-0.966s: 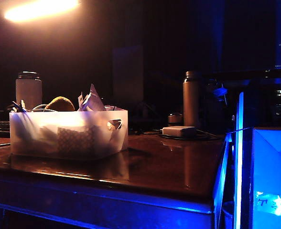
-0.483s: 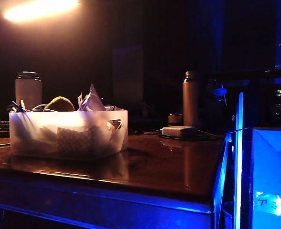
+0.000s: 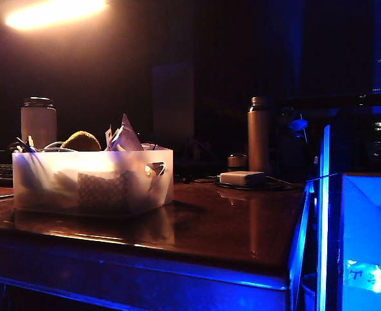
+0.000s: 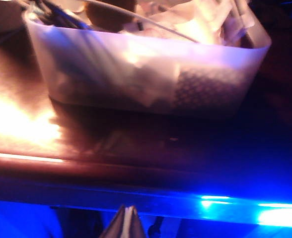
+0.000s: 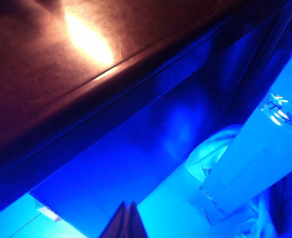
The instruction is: Pick up the kiwi and place it into the translucent box.
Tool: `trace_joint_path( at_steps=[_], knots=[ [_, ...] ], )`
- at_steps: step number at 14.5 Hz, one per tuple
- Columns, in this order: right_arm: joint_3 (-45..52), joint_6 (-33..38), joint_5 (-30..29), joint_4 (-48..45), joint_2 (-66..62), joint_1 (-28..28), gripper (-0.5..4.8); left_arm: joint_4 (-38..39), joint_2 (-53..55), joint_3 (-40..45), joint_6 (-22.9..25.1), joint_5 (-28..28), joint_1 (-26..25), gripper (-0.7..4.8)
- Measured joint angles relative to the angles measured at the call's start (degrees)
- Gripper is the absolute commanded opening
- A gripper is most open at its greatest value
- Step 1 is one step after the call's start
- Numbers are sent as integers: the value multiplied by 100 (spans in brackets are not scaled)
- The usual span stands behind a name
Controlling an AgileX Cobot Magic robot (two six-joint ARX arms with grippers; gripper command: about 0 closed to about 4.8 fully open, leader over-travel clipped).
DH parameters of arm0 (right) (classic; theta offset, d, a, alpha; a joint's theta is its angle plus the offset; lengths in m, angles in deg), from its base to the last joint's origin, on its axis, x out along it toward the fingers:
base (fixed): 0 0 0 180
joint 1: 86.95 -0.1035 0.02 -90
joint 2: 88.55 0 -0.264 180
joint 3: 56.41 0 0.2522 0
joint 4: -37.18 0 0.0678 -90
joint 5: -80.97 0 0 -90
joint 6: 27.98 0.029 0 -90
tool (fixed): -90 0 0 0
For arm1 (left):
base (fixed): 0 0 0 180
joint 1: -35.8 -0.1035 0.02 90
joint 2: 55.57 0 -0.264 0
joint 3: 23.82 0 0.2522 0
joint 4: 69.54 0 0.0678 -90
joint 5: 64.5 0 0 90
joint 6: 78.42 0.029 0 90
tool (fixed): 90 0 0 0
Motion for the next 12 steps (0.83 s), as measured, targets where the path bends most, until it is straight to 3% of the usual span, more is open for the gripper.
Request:
trace_joint_path(
  at_steps=[12],
  knots=[
    [20, 2, 48, 7, 81, 0, -1, 0, 0, 0, 11, -20, 0, -5]
  ],
)
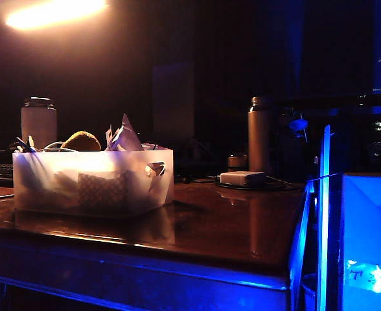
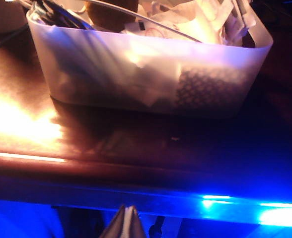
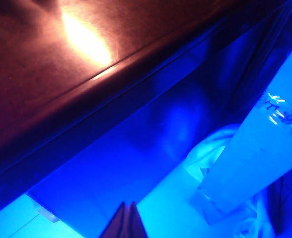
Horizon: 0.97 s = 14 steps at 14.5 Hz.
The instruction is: Pick up the kiwi and place it into the translucent box.
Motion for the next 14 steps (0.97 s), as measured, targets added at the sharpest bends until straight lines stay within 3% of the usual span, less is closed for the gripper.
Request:
trace_joint_path(
  at_steps=[8, 12, 14],
  knots=[
    [92, 0, -7, 251, 1451, 42, -1, 0, -577, 0, -2, 2, -70, -5],
    [94, 0, -17, 273, 1971, 979, -1, -2, -977, 2, -9, -11, -973, -5],
    [92, 0, 0, 293, 2319, 1434, -1, -2, -977, 2, -11, -7, -1141, -5]
  ],
)
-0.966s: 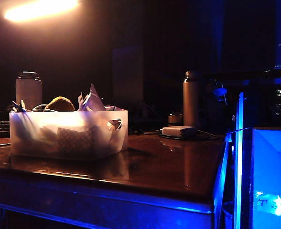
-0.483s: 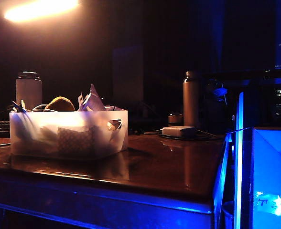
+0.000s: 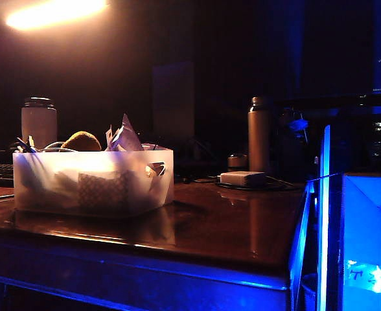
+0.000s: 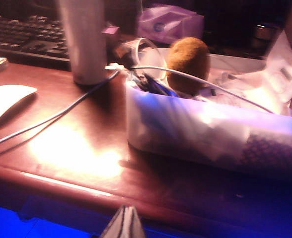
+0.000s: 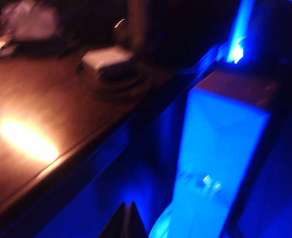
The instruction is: Pick up the kiwi and place it into the translucent box.
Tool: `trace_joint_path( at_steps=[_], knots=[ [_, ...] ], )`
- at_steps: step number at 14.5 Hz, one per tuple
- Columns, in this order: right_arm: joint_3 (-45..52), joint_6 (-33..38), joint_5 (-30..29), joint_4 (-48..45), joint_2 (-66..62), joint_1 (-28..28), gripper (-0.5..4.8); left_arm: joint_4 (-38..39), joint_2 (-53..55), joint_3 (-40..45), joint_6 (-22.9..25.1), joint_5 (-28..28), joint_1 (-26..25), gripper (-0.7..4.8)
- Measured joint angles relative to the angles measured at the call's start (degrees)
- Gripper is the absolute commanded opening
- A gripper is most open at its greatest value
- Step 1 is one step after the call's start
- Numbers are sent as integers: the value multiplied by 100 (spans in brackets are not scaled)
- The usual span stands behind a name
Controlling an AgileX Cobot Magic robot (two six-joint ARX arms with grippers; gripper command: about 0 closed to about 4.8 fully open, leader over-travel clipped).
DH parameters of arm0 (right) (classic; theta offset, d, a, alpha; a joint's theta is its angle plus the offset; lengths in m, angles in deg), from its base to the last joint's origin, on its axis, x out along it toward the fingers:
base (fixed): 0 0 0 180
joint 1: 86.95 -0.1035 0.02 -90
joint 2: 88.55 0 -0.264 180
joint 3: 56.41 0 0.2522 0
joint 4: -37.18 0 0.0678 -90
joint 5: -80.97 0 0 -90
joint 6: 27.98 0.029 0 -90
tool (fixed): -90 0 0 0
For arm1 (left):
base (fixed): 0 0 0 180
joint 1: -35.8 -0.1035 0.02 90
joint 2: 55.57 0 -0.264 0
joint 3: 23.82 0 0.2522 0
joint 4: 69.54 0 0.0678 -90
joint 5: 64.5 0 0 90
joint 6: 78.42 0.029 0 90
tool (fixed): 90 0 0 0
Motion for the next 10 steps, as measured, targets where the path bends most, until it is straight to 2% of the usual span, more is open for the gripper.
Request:
trace_joint_path(
  at_steps=[3, 10],
  knots=[
    [2, 0, -2, -42, 442, 337, -1, 0, 0, 0, 0, 0, 0, -5],
    [2, 2, -2, -33, 446, 352, -1, 0, 0, 0, 0, 2, 0, -5]
  ],
)
